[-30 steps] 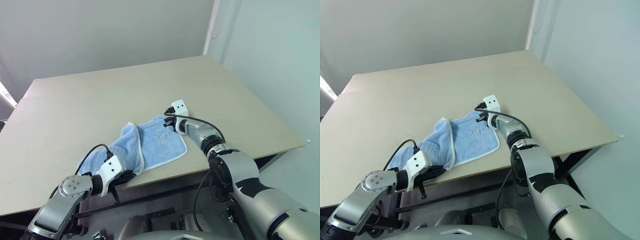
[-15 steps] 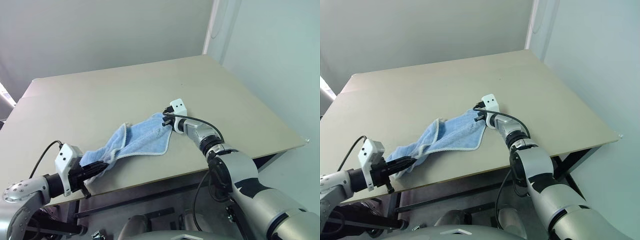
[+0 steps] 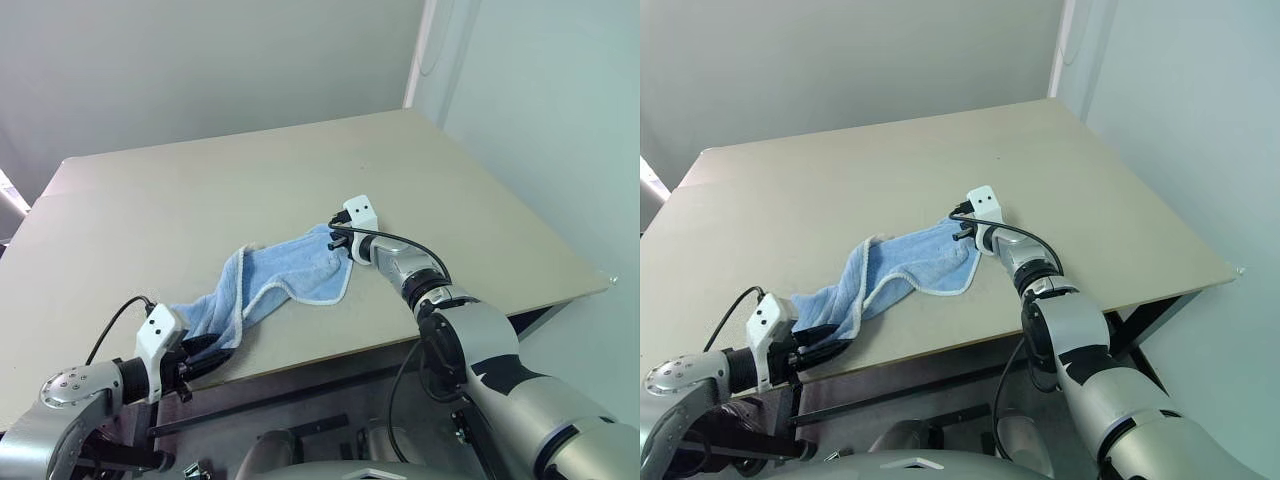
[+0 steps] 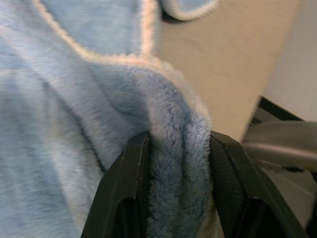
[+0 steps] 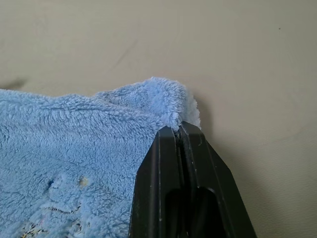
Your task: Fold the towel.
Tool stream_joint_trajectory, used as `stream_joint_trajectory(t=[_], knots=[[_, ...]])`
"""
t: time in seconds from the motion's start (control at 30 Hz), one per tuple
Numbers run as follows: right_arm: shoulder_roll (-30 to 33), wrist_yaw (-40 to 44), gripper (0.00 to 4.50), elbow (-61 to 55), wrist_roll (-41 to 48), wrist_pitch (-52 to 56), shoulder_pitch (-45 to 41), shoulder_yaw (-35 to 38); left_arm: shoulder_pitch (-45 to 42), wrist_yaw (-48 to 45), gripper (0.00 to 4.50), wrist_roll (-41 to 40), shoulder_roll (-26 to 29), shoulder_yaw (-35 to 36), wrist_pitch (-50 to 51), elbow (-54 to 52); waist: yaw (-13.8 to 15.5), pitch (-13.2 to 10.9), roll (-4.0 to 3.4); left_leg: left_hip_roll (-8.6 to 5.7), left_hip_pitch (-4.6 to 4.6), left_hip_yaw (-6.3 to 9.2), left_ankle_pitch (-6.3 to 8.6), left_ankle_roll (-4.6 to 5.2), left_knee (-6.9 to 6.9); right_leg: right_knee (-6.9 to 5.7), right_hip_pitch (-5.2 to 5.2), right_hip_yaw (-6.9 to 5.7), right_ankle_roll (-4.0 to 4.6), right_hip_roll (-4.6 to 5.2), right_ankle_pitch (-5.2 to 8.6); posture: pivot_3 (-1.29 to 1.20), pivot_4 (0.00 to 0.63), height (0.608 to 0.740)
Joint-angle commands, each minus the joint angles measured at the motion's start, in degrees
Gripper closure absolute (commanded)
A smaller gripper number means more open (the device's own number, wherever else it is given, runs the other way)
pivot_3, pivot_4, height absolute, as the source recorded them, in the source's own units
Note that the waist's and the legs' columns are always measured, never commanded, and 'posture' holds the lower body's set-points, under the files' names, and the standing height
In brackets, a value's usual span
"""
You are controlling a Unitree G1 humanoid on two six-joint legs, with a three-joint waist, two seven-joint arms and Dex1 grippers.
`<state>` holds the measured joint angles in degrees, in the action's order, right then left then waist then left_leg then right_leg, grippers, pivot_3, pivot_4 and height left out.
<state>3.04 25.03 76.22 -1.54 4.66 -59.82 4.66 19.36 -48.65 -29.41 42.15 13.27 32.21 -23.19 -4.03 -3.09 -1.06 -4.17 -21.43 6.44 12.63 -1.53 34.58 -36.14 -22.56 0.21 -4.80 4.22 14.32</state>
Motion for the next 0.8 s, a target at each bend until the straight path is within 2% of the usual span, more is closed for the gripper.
stream_joint_trajectory(t=[0.03,0.27,0.43,0.47,0.57,0.67,0.8], knots=[[0.5,0.0,4.50,-2.1,-0.2,-1.2,-2.0,-0.2,-0.5,-1.0,2.65,-0.1,1.7,3.8,-1.2,1.7,0.0,0.0,0.00,0.00,0.00,0.00,0.00,0.00,-0.01,0.00,-0.01,0.00,0.00,0.00,0.00,0.00,0.000,0.740],[0.7,-0.3,4.50,-2.1,-0.2,-1.2,-2.4,0.0,-0.4,-2.5,2.65,1.7,1.6,1.0,-2.9,2.8,0.0,0.0,0.00,-0.02,0.00,-0.02,0.00,0.00,-0.10,0.02,-0.03,0.02,0.03,0.02,-0.01,0.00,0.000,0.740],[0.8,-0.2,4.50,-2.1,-0.3,-1.3,-2.4,0.0,-1.2,-2.2,4.25,0.2,1.0,3.1,-2.1,2.9,0.0,0.0,0.00,-0.01,0.01,-0.02,0.00,0.00,-0.21,0.02,-0.09,0.03,0.06,0.01,0.01,0.00,0.000,0.740],[0.8,-0.2,4.50,-2.1,-0.3,-1.3,-2.4,0.1,-1.2,-2.2,4.43,0.4,1.2,3.5,-2.2,3.3,0.0,0.0,0.00,-0.01,0.01,-0.02,-0.01,0.00,-0.22,0.02,-0.10,0.03,0.08,0.01,0.02,0.00,0.000,0.740],[0.9,-0.4,4.50,-2.2,-0.2,-1.4,-2.8,0.3,-2.4,-1.8,4.43,0.4,1.6,5.7,-2.5,4.6,0.0,0.0,0.00,0.00,0.01,-0.02,-0.01,0.01,-0.28,0.02,-0.13,0.03,0.11,0.00,0.03,0.00,0.000,0.740],[0.9,-0.6,4.50,-2.3,0.1,-1.6,-3.7,0.6,-6.8,0.4,4.43,-3.0,0.9,10.1,-0.4,6.9,0.1,0.0,0.01,0.00,0.00,-0.01,-0.01,0.01,-0.29,0.01,-0.15,0.03,0.11,-0.03,0.04,0.00,0.000,0.740],[1.7,-1.0,4.50,-2.8,0.9,-3.3,-6.8,1.5,-18.7,5.0,4.43,-6.4,0.8,16.1,0.4,15.3,0.1,0.0,0.04,0.00,0.04,0.09,-0.05,-0.05,-0.28,-0.02,-0.12,0.01,0.10,-0.09,0.03,0.00,0.000,0.740]])
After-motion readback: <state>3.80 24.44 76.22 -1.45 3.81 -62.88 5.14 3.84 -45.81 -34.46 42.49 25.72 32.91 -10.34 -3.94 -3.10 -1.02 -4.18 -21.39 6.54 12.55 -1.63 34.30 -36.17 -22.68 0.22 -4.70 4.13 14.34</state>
